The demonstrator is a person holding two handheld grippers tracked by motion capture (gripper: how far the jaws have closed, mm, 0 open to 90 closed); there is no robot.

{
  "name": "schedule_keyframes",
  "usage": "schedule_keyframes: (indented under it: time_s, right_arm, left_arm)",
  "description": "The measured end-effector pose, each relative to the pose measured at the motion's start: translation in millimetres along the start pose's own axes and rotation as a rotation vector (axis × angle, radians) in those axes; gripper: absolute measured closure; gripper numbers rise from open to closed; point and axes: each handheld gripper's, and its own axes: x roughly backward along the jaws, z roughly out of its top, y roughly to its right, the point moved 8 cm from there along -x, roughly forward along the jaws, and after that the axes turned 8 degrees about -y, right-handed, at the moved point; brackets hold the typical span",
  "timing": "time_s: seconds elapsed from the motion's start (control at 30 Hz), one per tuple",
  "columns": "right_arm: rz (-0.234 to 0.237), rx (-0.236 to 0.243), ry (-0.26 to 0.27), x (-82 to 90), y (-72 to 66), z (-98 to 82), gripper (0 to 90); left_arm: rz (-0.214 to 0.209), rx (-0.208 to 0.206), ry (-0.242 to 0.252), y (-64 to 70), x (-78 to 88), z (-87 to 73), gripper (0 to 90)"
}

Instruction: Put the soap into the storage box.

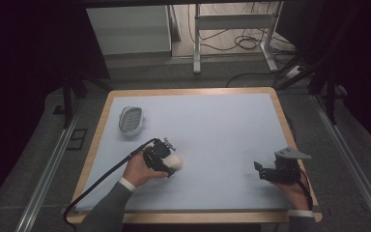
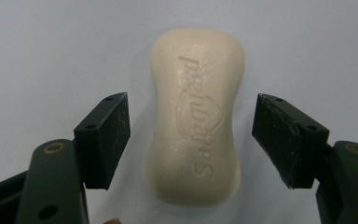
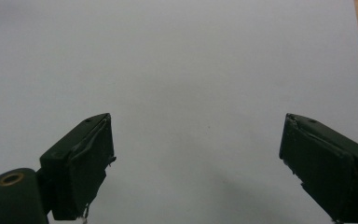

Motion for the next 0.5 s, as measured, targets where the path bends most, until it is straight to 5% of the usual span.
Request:
schedule_keyframes:
  time_s: [0.5]
  right_arm:
    - [-0.016, -0.010, 0.007, 2.7, 3.1, 0.5, 9.9]
  left_arm:
    - [0.008, -0.008, -0.034, 0.3, -8.7, -1.8, 41.1]
